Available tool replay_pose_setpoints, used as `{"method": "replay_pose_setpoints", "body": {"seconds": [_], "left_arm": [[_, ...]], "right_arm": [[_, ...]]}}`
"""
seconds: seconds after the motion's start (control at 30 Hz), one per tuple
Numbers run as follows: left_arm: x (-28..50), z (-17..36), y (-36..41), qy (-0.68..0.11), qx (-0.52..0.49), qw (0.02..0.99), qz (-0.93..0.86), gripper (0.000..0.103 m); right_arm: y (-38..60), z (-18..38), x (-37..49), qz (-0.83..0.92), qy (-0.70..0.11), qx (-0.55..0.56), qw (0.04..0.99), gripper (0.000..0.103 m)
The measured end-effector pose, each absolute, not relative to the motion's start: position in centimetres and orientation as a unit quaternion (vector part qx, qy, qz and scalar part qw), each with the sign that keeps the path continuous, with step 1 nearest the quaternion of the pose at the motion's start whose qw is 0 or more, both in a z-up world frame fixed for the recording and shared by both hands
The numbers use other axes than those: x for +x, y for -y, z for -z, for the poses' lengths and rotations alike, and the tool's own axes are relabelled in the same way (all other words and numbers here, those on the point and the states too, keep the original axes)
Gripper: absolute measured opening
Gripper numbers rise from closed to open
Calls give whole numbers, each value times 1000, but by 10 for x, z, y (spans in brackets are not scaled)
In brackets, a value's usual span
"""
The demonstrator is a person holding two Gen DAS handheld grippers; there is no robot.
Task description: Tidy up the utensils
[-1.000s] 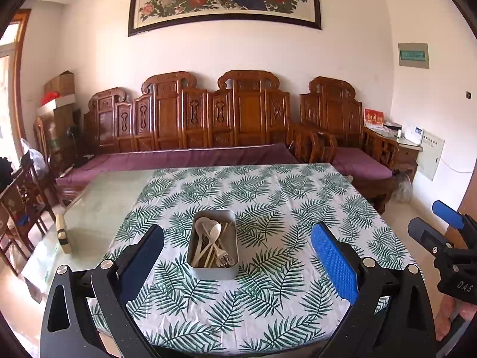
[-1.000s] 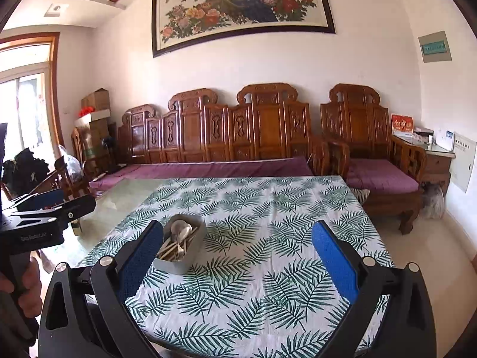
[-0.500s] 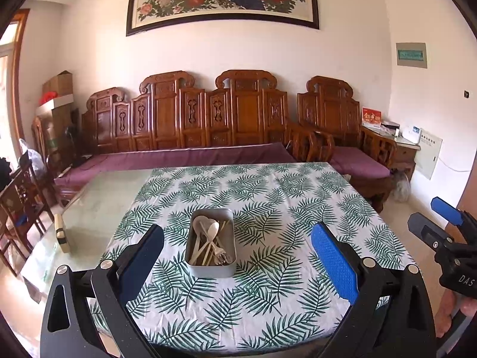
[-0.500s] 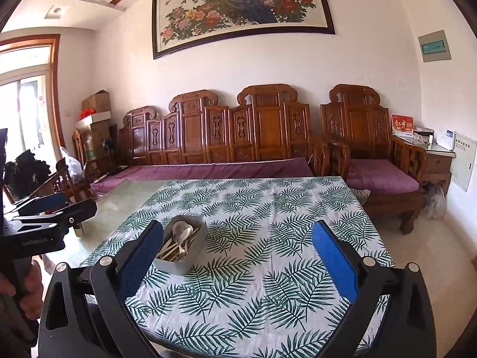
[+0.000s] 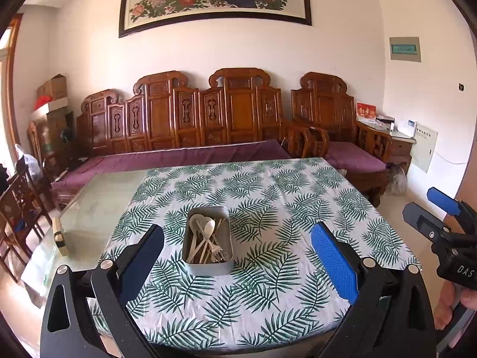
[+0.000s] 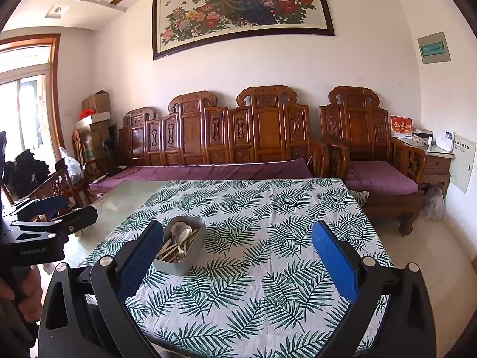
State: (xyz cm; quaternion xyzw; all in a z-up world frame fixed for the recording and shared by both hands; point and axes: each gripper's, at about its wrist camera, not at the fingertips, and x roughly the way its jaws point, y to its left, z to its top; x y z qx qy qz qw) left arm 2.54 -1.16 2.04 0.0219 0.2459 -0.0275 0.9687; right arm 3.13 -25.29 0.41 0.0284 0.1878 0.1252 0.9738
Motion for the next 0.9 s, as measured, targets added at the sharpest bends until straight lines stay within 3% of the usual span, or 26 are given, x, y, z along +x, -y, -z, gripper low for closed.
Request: {"method": "replay_pose_setpoints", "body": {"seconds": [0.9], "left_arm": [[24, -23, 11, -243, 18, 969, 28, 95]], "right_arm": [[254, -4, 31, -124, -187, 28, 974, 100]]}}
